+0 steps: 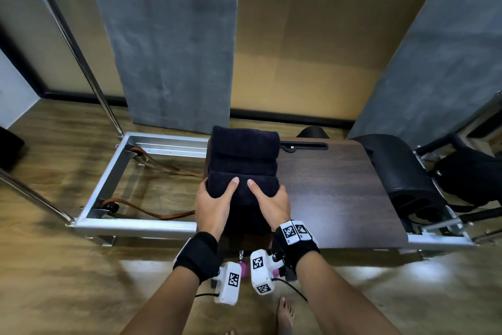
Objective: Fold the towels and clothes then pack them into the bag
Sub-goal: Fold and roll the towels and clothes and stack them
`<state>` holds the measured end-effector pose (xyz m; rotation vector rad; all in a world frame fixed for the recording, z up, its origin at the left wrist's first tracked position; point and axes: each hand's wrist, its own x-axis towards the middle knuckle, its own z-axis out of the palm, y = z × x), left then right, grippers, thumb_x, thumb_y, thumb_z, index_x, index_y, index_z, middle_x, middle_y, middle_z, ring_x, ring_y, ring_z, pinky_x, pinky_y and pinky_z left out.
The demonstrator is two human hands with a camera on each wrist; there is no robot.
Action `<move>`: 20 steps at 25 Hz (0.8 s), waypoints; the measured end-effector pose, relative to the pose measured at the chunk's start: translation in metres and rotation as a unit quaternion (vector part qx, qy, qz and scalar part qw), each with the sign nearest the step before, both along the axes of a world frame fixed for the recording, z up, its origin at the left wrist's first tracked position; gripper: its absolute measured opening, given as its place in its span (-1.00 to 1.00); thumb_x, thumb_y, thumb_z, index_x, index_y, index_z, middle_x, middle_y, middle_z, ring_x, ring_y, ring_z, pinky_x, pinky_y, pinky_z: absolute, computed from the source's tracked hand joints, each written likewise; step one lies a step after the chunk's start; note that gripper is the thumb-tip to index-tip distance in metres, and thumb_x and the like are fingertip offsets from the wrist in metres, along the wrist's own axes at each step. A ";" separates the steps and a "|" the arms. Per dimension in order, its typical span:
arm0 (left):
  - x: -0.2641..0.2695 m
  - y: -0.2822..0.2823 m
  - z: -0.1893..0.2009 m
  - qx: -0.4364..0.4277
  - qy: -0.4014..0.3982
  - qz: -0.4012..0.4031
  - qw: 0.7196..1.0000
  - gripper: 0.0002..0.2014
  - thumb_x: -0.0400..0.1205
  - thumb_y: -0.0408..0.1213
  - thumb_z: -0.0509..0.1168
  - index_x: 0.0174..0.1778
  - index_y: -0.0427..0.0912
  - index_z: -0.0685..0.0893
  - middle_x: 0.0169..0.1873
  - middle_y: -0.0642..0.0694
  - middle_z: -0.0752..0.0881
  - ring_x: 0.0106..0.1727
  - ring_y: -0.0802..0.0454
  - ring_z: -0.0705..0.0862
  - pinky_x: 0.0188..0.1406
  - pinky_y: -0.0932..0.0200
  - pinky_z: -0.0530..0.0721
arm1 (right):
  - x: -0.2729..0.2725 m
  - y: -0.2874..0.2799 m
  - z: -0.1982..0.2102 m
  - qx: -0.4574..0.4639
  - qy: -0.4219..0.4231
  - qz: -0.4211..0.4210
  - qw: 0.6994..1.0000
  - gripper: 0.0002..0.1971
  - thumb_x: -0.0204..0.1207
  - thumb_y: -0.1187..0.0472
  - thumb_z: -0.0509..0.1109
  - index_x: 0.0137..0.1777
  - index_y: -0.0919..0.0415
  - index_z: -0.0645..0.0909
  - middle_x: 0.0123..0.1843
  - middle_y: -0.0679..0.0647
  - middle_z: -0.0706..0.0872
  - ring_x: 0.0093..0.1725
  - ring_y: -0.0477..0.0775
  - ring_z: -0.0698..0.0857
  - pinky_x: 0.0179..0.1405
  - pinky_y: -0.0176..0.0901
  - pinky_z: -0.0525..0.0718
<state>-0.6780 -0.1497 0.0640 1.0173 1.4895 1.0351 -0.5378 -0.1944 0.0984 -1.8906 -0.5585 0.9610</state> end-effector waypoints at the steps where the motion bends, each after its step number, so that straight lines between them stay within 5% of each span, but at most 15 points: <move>1: 0.000 0.000 0.000 0.000 0.007 0.004 1.000 -0.21 0.24 0.51 0.62 0.34 0.25 0.68 0.14 0.23 0.84 0.16 0.18 0.82 0.26 -0.10 0.82 | 0.000 0.000 0.000 -0.005 -0.001 0.001 1.000 -0.07 0.24 -0.37 0.67 0.54 0.07 0.50 0.39 0.01 0.72 0.41 0.14 0.68 0.48 0.16 0.66; 5: 0.002 -0.003 0.014 -0.001 0.040 0.007 0.999 -0.11 0.27 0.50 0.59 0.47 0.16 0.59 0.32 0.11 0.76 0.33 0.06 0.75 0.44 -0.20 0.72 | 0.008 -0.003 0.006 0.002 0.010 0.024 1.000 -0.08 0.31 -0.38 0.63 0.58 0.07 0.48 0.42 0.01 0.71 0.42 0.13 0.68 0.48 0.15 0.66; 8: 0.003 -0.017 0.032 0.074 0.063 0.069 0.993 0.02 0.41 0.51 0.51 0.71 0.12 0.33 0.64 0.02 0.43 0.59 0.07 0.46 0.54 -0.04 0.49 | 0.021 -0.012 0.013 0.008 0.031 0.043 0.999 -0.05 0.42 -0.45 0.50 0.69 0.06 0.39 0.53 -0.01 0.61 0.51 0.12 0.61 0.56 0.15 0.58; 12: 0.021 -0.051 0.062 0.258 0.058 0.162 0.951 -0.58 0.69 0.31 0.39 0.26 0.09 0.59 0.11 0.14 0.59 0.13 0.11 0.59 0.20 0.29 0.54 | 0.060 -0.031 0.024 0.039 0.049 0.036 0.997 -0.41 0.66 -0.33 0.33 0.50 0.07 0.56 0.44 -0.01 0.67 0.36 -0.02 0.63 0.38 -0.08 0.54; 15: 0.058 -0.077 0.073 0.287 -0.002 0.050 0.957 -0.79 0.77 0.19 0.35 0.00 0.16 0.65 -0.19 0.10 0.70 -0.17 0.05 0.67 -0.14 0.37 0.59 | 0.098 -0.049 0.031 0.044 0.011 0.046 0.998 -0.66 0.74 -0.19 0.30 0.28 0.01 0.67 0.28 -0.01 0.76 0.34 0.05 0.70 0.47 0.07 0.59; 17: 0.087 -0.086 0.071 0.274 -0.001 -0.071 0.959 -0.74 0.79 0.16 0.34 -0.10 0.10 0.70 -0.28 0.01 0.73 -0.24 0.04 0.71 -0.17 0.32 0.63 | 0.122 -0.063 0.034 0.048 -0.005 0.058 0.997 -0.73 0.75 -0.12 0.32 0.17 0.03 0.72 0.18 0.00 0.80 0.28 0.05 0.74 0.43 0.06 0.63; 20: 0.153 -0.097 0.067 0.181 0.023 -0.243 0.953 -0.72 0.73 0.17 0.40 -0.10 0.06 0.78 -0.28 -0.01 0.80 -0.16 -0.02 0.79 -0.06 -0.04 0.80 | 0.177 -0.093 0.038 0.053 -0.007 0.071 0.996 -0.84 0.75 0.07 0.38 0.08 0.09 0.76 0.09 0.07 0.85 0.17 0.09 0.80 0.21 -0.07 0.71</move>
